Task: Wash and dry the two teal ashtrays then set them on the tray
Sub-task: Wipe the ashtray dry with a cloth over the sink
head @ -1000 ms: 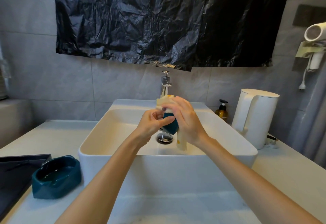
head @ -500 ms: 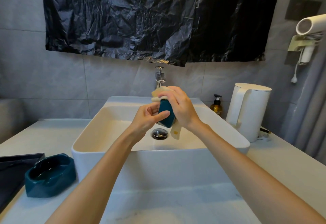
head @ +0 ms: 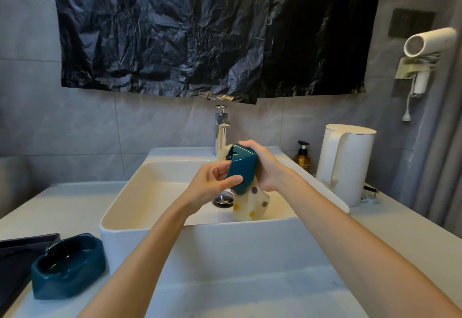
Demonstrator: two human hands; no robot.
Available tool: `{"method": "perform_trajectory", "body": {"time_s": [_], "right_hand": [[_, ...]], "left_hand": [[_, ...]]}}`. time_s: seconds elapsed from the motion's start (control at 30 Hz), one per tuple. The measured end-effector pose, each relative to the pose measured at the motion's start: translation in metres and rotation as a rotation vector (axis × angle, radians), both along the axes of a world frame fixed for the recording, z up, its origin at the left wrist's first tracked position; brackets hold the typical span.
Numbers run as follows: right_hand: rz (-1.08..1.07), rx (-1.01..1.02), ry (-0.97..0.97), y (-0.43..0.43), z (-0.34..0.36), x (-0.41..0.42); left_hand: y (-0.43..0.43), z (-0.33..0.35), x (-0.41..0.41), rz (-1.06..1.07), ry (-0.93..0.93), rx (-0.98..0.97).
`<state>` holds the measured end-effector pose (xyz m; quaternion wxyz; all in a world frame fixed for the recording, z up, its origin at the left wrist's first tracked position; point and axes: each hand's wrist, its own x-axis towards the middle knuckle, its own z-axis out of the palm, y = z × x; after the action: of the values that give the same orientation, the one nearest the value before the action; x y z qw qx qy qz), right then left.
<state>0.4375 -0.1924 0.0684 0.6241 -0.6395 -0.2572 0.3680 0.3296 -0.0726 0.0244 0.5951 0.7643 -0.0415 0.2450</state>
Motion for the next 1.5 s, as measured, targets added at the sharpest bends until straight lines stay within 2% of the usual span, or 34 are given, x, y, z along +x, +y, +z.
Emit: {"method": "perform_trajectory", "body": {"time_s": [0.13,0.27,0.4,0.57,0.7,0.8,0.87,0.93,1.03,1.07,1.17,1.2,1.27,1.33,1.4,1.5], "right_hand": [[-0.092,0.078,-0.022,0.002,-0.002,-0.007],[-0.199,0.219,-0.259,0.01,-0.015,-0.008],[-0.188,0.318,-0.553,0.009,-0.03,-0.011],[-0.176,0.325,-0.615,0.012,-0.038,-0.01],[-0.283,0.321,-0.964,0.0,-0.039,-0.013],[-0.205,0.3,-1.308,-0.009,-0.047,-0.017],[-0.16,0.271,-1.395,-0.007,-0.045,-0.016],[-0.164,0.264,-1.313,0.003,-0.032,-0.012],[-0.187,0.207,-1.008,0.014,-0.015,-0.001],[-0.187,0.201,-0.994,0.016,-0.016,0.0],[-0.194,0.287,-1.346,0.012,-0.034,-0.014],[-0.196,0.305,-1.413,0.011,-0.037,-0.017],[-0.209,0.264,-1.408,0.014,-0.032,-0.013],[-0.215,0.209,-1.232,0.02,-0.019,-0.006],[-0.236,0.187,-0.898,0.024,-0.006,-0.001],[-0.2,0.104,-0.543,0.023,0.001,-0.002]], "left_hand": [[-0.002,0.001,0.001,0.01,0.056,0.008],[0.001,0.005,0.001,0.034,0.07,-0.104],[0.003,0.008,-0.003,-0.062,0.157,-0.143],[0.001,0.009,-0.005,-0.034,0.09,-0.112],[0.002,0.005,-0.003,-0.021,0.043,-0.117],[0.004,0.002,0.002,0.077,0.005,-0.126],[0.003,0.001,0.004,0.107,0.01,-0.097],[0.003,0.001,0.003,0.059,0.018,-0.103],[0.001,0.002,0.0,0.012,0.008,-0.106],[0.002,0.002,0.001,0.02,0.001,-0.108],[0.003,0.002,0.002,0.089,-0.022,-0.119],[0.004,0.002,0.003,0.108,-0.025,-0.115],[0.004,0.003,0.002,0.1,-0.024,-0.102],[0.002,0.003,0.001,0.057,-0.022,-0.081],[0.001,0.004,-0.001,0.028,-0.019,-0.086],[-0.001,0.005,-0.002,0.016,-0.014,-0.087]]}}
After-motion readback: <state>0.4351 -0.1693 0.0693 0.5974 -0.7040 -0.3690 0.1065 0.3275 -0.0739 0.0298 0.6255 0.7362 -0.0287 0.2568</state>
